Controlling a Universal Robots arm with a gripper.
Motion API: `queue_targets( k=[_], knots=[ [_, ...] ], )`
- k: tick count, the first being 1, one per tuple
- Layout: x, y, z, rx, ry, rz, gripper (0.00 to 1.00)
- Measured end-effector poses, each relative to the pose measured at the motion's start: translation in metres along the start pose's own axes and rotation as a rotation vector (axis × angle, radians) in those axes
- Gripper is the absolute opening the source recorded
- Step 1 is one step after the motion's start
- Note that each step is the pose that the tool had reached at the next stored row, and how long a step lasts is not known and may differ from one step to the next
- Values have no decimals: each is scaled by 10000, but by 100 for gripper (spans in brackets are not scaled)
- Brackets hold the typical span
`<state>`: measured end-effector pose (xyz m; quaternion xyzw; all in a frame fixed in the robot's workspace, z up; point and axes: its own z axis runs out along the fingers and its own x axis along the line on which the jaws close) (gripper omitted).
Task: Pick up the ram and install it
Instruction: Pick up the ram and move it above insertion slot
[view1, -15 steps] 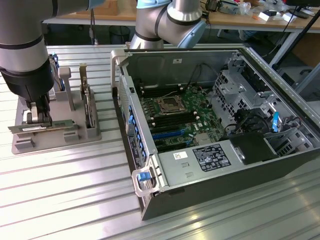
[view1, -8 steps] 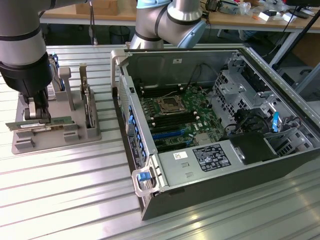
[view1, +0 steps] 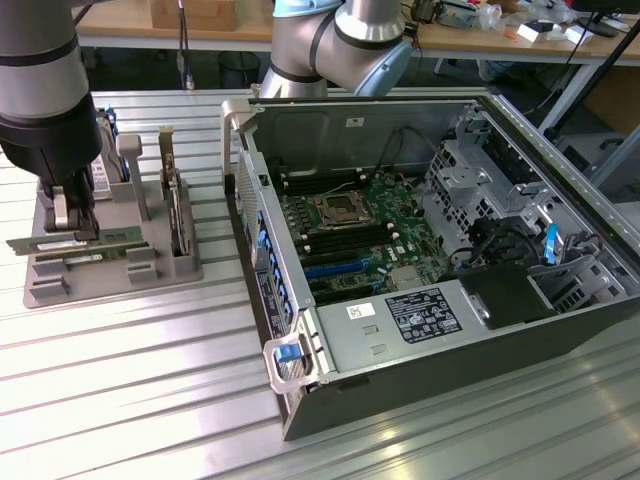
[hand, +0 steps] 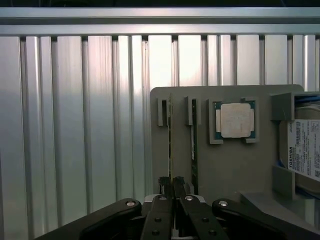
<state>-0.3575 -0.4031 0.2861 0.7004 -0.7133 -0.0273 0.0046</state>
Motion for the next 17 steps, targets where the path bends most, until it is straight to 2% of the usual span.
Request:
queue_targets(
  k=[17],
  knots=[
    [-2, 3, -60, 0, -1, 0, 12]
  ],
)
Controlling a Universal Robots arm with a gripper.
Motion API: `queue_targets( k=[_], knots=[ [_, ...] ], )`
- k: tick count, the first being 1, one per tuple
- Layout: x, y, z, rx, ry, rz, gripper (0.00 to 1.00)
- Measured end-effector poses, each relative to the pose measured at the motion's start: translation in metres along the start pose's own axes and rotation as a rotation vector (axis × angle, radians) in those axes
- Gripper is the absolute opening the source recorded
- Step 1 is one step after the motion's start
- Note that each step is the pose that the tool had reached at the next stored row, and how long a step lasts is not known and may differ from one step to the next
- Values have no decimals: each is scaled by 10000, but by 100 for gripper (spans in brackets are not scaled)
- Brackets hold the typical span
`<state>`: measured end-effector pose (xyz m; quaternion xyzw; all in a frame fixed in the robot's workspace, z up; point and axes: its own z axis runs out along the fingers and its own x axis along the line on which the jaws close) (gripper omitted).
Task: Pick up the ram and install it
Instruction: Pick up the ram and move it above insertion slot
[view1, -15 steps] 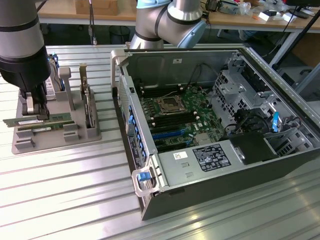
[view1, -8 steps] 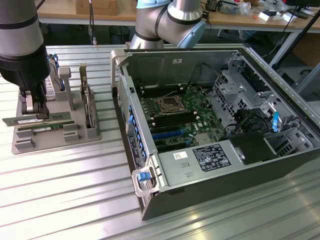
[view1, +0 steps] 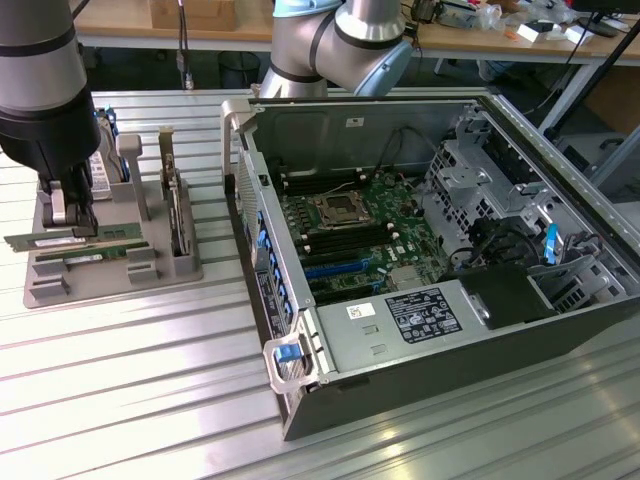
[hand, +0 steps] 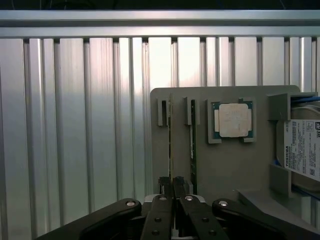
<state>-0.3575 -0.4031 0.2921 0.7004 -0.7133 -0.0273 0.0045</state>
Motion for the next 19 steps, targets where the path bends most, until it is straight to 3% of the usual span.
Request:
queue_targets(
  k=[9, 19],
  knots=[
    [-1, 1, -20, -1, 1, 0, 12],
    [-4, 6, -120, 0, 0, 0, 12]
  ],
)
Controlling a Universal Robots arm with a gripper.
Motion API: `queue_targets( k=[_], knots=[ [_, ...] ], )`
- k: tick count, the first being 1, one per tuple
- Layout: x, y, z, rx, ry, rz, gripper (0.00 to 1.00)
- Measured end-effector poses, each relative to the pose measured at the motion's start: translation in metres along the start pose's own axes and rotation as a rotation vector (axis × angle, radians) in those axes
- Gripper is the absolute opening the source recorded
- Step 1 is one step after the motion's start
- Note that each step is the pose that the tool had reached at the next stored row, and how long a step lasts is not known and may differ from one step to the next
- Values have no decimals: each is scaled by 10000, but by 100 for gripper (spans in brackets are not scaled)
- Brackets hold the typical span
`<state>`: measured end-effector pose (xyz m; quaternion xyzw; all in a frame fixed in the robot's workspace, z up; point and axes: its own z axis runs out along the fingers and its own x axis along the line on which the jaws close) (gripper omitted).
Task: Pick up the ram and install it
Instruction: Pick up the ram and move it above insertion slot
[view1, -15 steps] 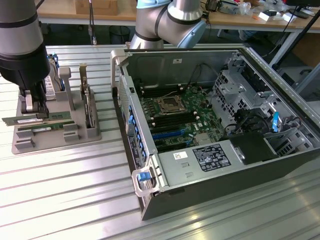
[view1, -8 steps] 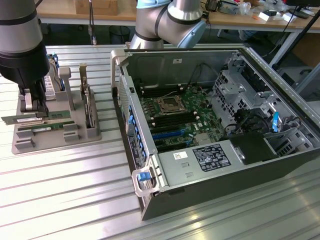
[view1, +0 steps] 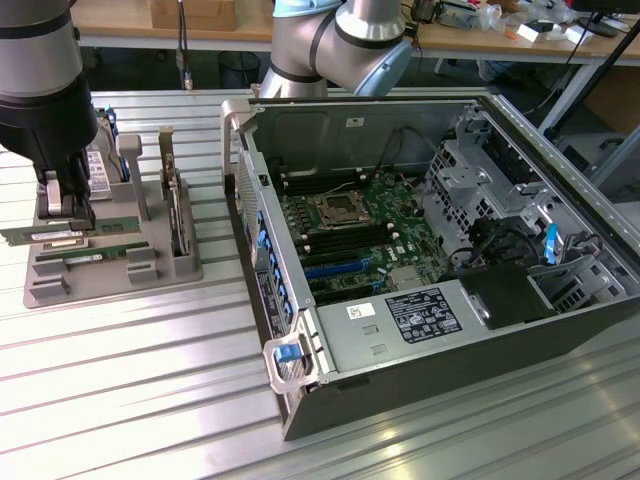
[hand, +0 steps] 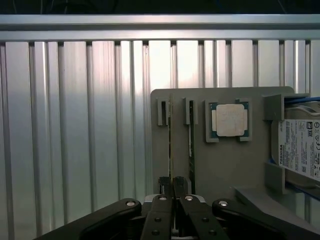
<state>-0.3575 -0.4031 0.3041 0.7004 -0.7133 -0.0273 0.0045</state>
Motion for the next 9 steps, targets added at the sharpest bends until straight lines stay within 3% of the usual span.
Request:
queue_targets(
  k=[9],
  knots=[
    [-3, 4, -91, 0, 0, 0, 12]
  ],
)
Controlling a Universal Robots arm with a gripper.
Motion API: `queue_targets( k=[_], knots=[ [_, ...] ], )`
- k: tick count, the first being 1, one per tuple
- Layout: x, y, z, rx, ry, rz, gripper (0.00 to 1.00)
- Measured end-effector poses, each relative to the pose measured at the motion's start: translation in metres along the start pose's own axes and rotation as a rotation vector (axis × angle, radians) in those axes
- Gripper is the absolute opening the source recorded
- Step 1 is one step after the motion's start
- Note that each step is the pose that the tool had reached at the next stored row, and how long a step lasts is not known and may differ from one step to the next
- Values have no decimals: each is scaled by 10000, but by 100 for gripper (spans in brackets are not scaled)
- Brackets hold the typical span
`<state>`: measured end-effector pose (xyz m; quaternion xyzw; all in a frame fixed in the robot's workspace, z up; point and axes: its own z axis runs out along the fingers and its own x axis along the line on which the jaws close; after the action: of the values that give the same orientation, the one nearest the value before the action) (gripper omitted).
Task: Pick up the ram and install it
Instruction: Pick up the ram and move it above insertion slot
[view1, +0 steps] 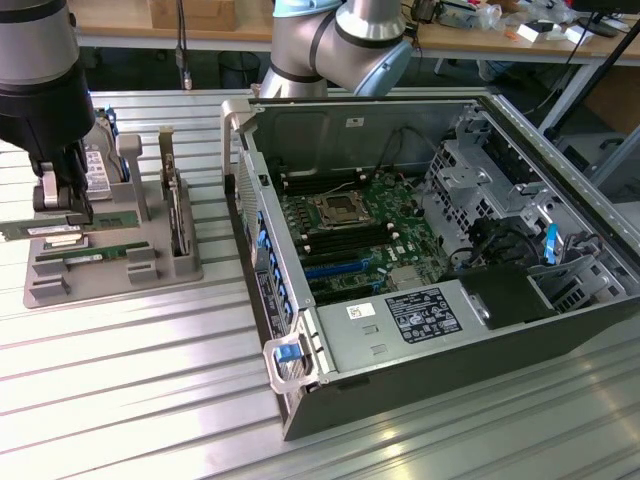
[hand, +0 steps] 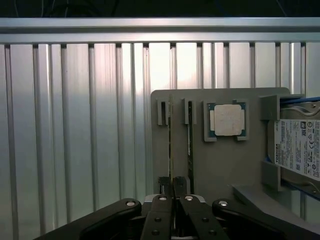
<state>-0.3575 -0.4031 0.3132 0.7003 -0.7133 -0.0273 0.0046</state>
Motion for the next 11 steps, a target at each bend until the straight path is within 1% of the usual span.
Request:
queue_targets(
  k=[8, 11],
  knots=[
    [-1, 3, -56, -1, 1, 0, 12],
    [-3, 5, -100, -1, 1, 0, 12]
  ],
)
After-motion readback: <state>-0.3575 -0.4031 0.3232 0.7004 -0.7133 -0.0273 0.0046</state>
